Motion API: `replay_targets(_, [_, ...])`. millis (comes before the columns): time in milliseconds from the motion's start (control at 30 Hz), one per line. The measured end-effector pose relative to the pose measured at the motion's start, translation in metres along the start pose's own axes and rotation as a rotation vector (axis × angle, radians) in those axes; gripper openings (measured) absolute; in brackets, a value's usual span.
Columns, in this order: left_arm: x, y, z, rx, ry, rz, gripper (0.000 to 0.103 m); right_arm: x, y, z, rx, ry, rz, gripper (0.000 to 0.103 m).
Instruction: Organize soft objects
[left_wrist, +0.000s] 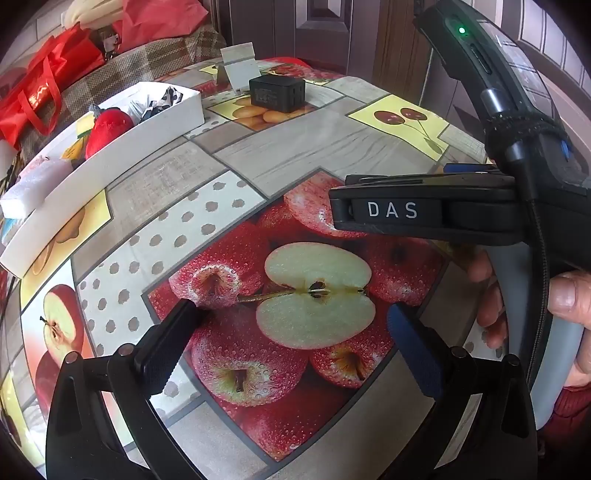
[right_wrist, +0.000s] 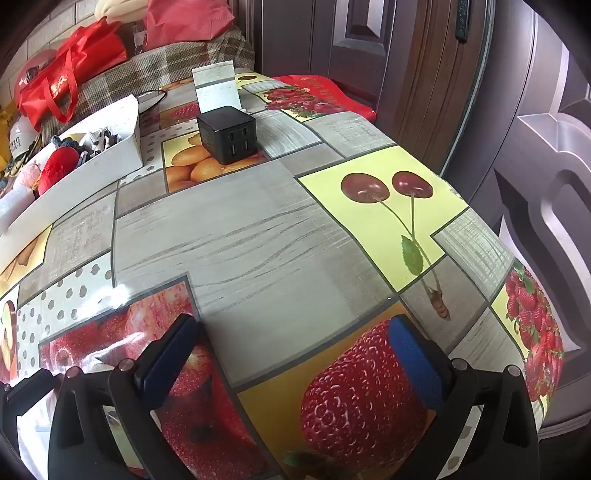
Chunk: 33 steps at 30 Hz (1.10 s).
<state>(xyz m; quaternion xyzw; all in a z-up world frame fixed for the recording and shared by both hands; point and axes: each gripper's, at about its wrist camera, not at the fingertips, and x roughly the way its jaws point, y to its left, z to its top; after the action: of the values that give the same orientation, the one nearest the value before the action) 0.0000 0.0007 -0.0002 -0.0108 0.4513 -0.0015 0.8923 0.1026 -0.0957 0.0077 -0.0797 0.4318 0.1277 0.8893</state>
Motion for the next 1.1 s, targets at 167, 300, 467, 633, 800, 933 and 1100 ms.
replay_targets(167, [-0.0003, -0.0007, 0.0002, 0.011, -0.001, 0.015, 0.102, 0.0003, 0.0002, 0.0002, -0.003, 0.001, -0.004, 0.103])
replay_targets(300, [-0.0004, -0.0004, 0.0004, 0.012, -0.001, 0.016, 0.103, 0.0004, 0.0003, 0.0003, -0.005, 0.000, -0.006, 0.103])
replay_targets(467, [-0.0002, -0.0007, 0.0001, 0.011, -0.001, 0.016, 0.103, 0.0034, -0.0008, 0.0044, 0.001, -0.001, -0.002, 0.103])
replay_targets(633, [-0.0002, -0.0008, 0.0001, 0.012, -0.001, 0.016, 0.103, 0.0038, 0.0036, 0.0041, 0.003, -0.003, -0.002, 0.103])
replay_targets(800, [-0.0002, -0.0007, 0.0001, 0.012, -0.001, 0.016, 0.102, 0.0026, 0.0033, 0.0028, 0.003, -0.004, -0.002, 0.103])
replay_targets(933, [-0.0002, -0.0008, 0.0001, 0.012, -0.001, 0.016, 0.102, 0.0024, 0.0034, 0.0029, 0.003, -0.005, -0.002, 0.103])
replay_targets(1100, [-0.0002, -0.0008, 0.0001, 0.012, -0.002, 0.016, 0.103, 0.0042, 0.0039, 0.0051, 0.002, -0.006, 0.003, 0.103])
